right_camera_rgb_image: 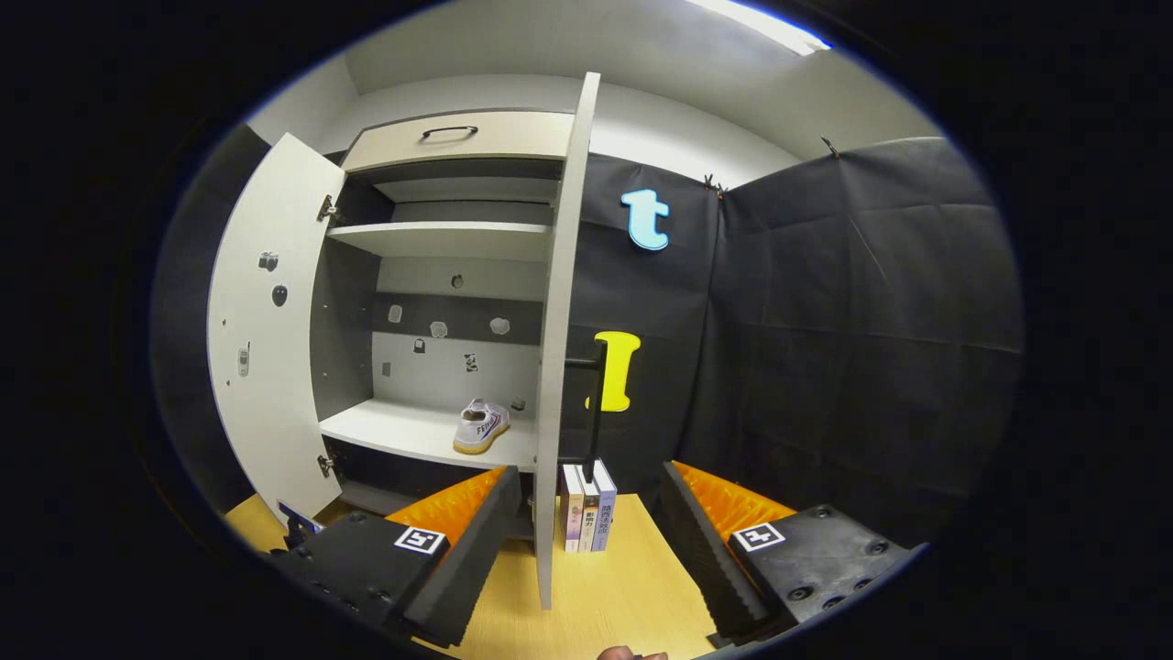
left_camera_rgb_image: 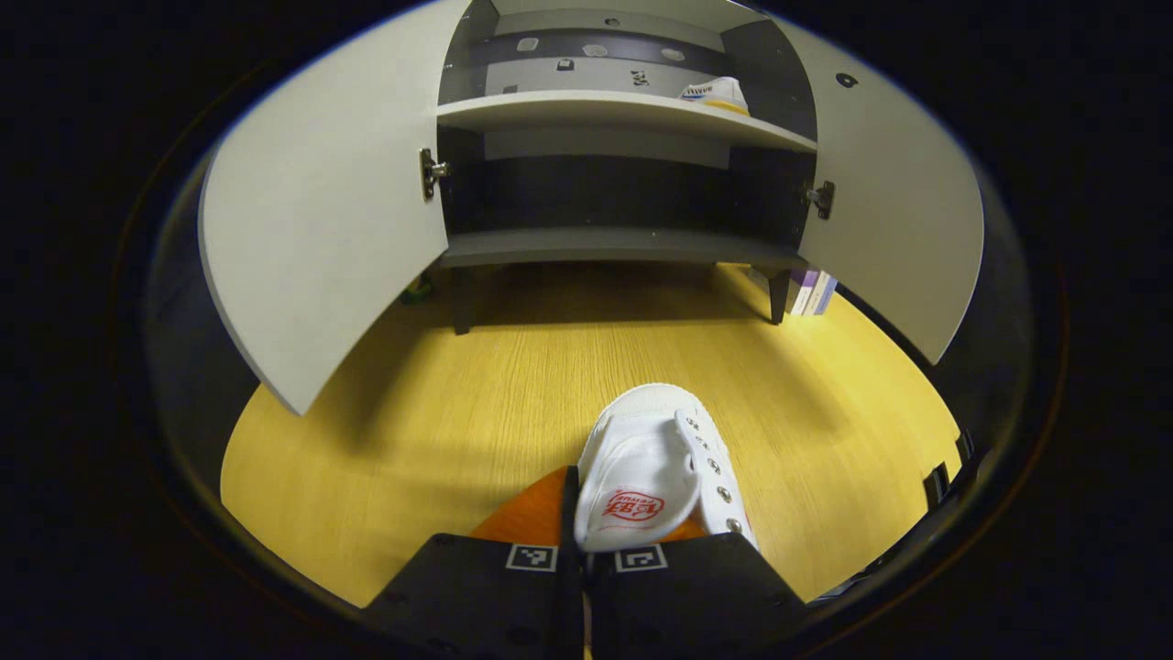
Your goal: Grab one shoe with the right hand and put it into the shoe cabinet, grab the other shoe with the left hand and put it into the shoe cabinet; then close the right door with the right hand and the left door with the left hand.
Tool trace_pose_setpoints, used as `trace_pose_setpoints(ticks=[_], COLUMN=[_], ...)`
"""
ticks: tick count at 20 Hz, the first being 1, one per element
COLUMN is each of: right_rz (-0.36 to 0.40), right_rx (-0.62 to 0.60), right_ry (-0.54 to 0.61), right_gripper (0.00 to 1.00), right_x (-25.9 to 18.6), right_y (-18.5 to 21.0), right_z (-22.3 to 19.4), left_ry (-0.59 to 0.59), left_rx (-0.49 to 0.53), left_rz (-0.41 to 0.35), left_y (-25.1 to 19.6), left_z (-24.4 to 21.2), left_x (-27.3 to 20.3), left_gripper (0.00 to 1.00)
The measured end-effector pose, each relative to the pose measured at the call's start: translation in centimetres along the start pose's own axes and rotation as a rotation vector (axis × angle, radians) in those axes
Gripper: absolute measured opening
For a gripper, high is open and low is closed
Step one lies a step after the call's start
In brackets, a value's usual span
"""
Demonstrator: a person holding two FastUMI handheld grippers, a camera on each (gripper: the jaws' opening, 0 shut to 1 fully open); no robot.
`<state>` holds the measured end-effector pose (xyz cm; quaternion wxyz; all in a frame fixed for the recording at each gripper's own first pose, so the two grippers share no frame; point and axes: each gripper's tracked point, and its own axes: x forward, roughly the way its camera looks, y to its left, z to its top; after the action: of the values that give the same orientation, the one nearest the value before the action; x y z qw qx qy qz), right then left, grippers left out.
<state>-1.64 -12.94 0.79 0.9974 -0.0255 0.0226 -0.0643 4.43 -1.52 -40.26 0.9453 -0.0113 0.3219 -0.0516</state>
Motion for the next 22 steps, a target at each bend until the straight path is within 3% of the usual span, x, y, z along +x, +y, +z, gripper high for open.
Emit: trace_pose_setpoints(ticks=[7, 14, 22], right_rz=[0.018, 0.052, 0.045], right_rx=[0.065, 0.096, 0.128], right_ry=[0.078, 0.072, 0.047], right_gripper=[0.98, 0.98, 0.98], right_x=[0.5, 1.0, 1.8], right_y=[-1.3, -1.2, -2.5], right_z=[-2.6, -2.7, -2.1], left_ry=[-0.098, -0.208, -0.259], left_rx=[-0.027, -0.090, -0.108], left_rz=[0.100, 0.162, 0.244], left_y=[0.8, 1.7, 3.3], left_z=[11.6, 25.2, 36.9], left_x=[-3.7, -4.7, -1.5], left_gripper=[0.08, 0.08, 0.09])
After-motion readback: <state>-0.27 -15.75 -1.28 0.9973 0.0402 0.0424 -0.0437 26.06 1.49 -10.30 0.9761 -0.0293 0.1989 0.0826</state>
